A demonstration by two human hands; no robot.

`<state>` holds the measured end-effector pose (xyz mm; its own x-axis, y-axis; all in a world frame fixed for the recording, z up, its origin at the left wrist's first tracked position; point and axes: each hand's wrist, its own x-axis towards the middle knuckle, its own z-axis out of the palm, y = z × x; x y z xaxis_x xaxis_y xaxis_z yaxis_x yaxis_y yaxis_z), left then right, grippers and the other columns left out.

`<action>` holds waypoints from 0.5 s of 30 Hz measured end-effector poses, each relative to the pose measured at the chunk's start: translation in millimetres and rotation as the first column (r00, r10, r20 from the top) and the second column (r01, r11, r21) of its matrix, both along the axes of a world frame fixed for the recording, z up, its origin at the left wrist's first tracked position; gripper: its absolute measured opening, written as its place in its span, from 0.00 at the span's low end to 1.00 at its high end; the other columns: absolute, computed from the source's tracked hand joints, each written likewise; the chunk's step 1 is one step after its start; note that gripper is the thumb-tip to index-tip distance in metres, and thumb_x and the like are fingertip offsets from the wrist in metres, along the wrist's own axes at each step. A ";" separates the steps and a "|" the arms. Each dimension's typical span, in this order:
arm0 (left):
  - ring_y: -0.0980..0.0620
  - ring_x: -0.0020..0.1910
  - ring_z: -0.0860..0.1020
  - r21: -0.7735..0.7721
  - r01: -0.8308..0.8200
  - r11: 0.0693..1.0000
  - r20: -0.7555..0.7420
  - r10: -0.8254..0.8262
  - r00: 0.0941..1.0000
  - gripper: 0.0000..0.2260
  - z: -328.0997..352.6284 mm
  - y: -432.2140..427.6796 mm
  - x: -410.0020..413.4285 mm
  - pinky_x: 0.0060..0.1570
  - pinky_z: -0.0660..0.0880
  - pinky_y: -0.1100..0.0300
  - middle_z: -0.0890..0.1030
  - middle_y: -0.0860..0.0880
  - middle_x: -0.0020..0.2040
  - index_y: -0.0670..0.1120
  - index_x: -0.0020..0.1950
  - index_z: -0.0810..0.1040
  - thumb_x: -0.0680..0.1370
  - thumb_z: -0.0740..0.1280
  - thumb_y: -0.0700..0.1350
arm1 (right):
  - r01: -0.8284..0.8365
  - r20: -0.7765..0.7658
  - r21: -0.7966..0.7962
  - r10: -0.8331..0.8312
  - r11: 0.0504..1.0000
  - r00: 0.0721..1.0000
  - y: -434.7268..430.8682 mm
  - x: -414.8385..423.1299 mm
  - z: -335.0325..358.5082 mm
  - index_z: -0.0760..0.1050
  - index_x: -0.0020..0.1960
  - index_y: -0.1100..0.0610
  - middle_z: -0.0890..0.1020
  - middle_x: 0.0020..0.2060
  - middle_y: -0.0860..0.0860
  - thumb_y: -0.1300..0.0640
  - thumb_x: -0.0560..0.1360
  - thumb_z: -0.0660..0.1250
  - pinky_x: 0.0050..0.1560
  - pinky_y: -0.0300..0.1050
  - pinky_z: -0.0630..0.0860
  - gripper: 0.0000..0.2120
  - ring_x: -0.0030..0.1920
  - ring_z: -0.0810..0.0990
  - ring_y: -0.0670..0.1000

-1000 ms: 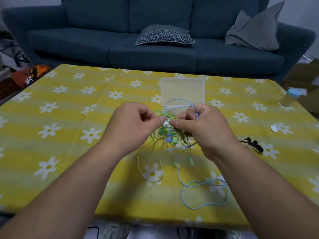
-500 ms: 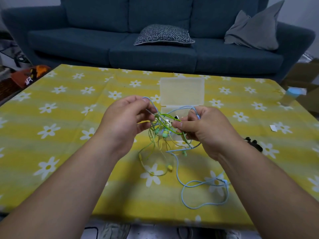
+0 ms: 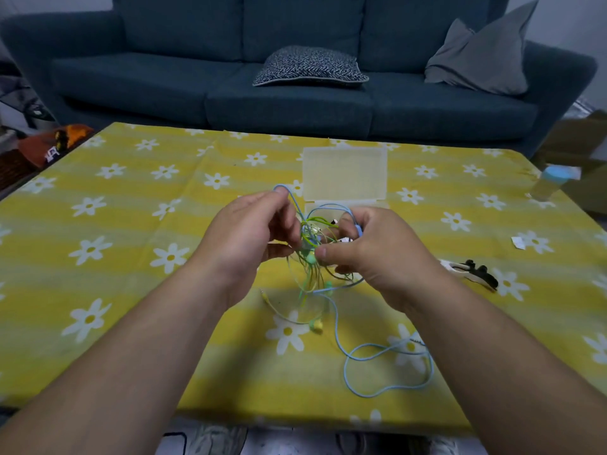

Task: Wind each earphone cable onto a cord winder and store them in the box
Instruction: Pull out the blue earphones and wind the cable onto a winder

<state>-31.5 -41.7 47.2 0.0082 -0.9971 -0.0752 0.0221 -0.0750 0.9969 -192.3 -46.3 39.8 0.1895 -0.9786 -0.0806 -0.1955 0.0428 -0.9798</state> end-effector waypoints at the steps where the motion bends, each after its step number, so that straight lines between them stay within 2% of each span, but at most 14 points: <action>1: 0.46 0.34 0.73 0.009 -0.002 1.000 -0.014 0.002 1.000 0.18 -0.1 0.1 0.2 0.39 0.69 0.55 0.74 0.47 0.30 0.46 0.34 0.72 0.83 0.56 0.46 | 0.012 -0.003 0.000 -0.012 1.000 1.000 -0.6 0.0 -0.9 0.60 0.33 0.55 0.81 0.37 0.54 0.74 0.67 0.73 0.30 0.39 0.70 0.24 0.30 0.78 0.50; 4: 0.49 0.29 0.70 -0.012 -0.027 1.000 -0.010 0.027 1.000 0.17 -2.3 -1.5 1.1 0.37 0.66 0.55 0.69 0.49 0.27 0.44 0.39 0.76 0.84 0.54 0.45 | 0.061 0.012 -0.003 -0.061 0.998 0.998 -3.9 -1.4 -2.5 0.60 0.32 0.55 0.79 0.33 0.53 0.76 0.68 0.70 0.25 0.35 0.67 0.23 0.26 0.75 0.47; 8: 0.50 0.28 0.65 -0.012 -0.046 0.999 -0.047 0.046 0.998 0.14 -1.9 -2.8 4.6 0.33 0.63 0.58 0.64 0.51 0.27 0.43 0.43 0.79 0.82 0.56 0.38 | 0.106 -0.012 -0.031 -0.106 0.994 0.994 -9.3 -4.6 -6.8 0.60 0.30 0.53 0.74 0.30 0.52 0.75 0.67 0.67 0.31 0.42 0.61 0.23 0.26 0.69 0.48; 10: 0.49 0.29 0.66 0.027 -0.075 0.997 -0.083 0.077 0.994 0.10 1.3 -2.6 9.6 0.33 0.63 0.58 0.66 0.51 0.26 0.43 0.41 0.79 0.74 0.59 0.34 | 0.121 -0.001 -0.029 -0.121 0.992 0.993 -10.4 -5.7 -7.7 0.60 0.29 0.53 0.71 0.28 0.51 0.75 0.66 0.66 0.35 0.45 0.62 0.22 0.28 0.68 0.50; 12: 0.49 0.30 0.68 0.061 -0.055 0.997 -0.116 0.062 0.991 0.04 4.0 -1.4 12.4 0.35 0.63 0.57 0.66 0.52 0.26 0.45 0.36 0.75 0.65 0.62 0.38 | 0.105 0.023 -0.025 -0.105 0.994 0.994 -9.8 -5.5 -7.6 0.60 0.29 0.54 0.68 0.27 0.51 0.76 0.66 0.65 0.38 0.48 0.63 0.22 0.32 0.67 0.52; 13: 0.49 0.30 0.69 0.066 -0.041 0.997 -0.126 0.049 0.991 0.03 4.5 -1.2 12.3 0.35 0.64 0.57 0.65 0.52 0.26 0.46 0.33 0.73 0.64 0.65 0.40 | 0.085 0.043 -0.017 -0.084 0.996 0.996 -9.2 -5.0 -7.2 0.60 0.30 0.54 0.68 0.29 0.52 0.76 0.67 0.64 0.38 0.49 0.64 0.22 0.34 0.68 0.53; 15: 0.49 0.31 0.69 0.050 -0.024 0.998 -0.138 0.031 0.990 0.13 2.4 -1.2 11.5 0.36 0.66 0.58 0.64 0.52 0.27 0.48 0.30 0.69 0.71 0.70 0.41 | 0.026 0.112 0.015 -0.028 1.000 0.993 -8.2 -2.8 -7.0 0.60 0.31 0.54 0.69 0.32 0.56 0.76 0.69 0.65 0.37 0.48 0.67 0.22 0.36 0.72 0.55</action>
